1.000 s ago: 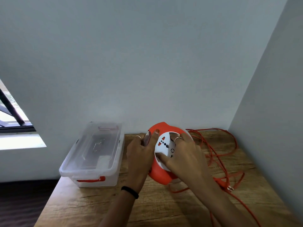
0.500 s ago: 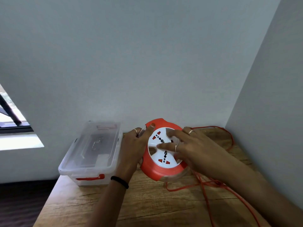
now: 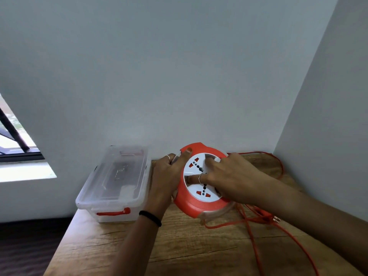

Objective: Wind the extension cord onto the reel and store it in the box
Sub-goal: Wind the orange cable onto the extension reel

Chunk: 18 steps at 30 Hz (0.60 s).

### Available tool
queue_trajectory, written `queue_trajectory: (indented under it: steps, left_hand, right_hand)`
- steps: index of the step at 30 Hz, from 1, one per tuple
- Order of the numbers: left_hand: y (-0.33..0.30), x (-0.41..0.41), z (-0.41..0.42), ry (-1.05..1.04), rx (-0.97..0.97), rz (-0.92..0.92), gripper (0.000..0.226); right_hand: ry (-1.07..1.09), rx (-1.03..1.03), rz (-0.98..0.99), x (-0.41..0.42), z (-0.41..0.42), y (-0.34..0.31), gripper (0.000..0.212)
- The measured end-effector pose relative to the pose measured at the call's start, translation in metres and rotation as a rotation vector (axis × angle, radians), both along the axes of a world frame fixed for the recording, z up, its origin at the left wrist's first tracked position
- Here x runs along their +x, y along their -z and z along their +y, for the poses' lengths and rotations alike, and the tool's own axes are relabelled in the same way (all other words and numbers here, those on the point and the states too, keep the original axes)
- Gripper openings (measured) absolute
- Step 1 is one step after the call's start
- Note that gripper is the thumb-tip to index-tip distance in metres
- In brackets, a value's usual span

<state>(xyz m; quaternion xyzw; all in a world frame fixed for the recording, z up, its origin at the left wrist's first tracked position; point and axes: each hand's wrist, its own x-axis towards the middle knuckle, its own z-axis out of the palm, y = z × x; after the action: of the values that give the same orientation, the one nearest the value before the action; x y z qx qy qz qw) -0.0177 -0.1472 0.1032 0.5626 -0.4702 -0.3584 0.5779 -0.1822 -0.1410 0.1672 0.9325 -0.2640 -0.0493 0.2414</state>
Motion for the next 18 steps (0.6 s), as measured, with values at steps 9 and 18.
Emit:
queue_trajectory:
  steps: [9,18]
  left_hand:
    - [-0.007,-0.001,0.002,-0.026,-0.126,-0.108,0.07]
    - [0.007,-0.013,0.005,-0.206,-0.109,-0.039,0.078]
  right_hand:
    - [0.142,0.029,-0.108,0.01,0.005,0.005,0.053]
    - [0.484,0.066,-0.564,0.023,0.013,0.025,0.06]
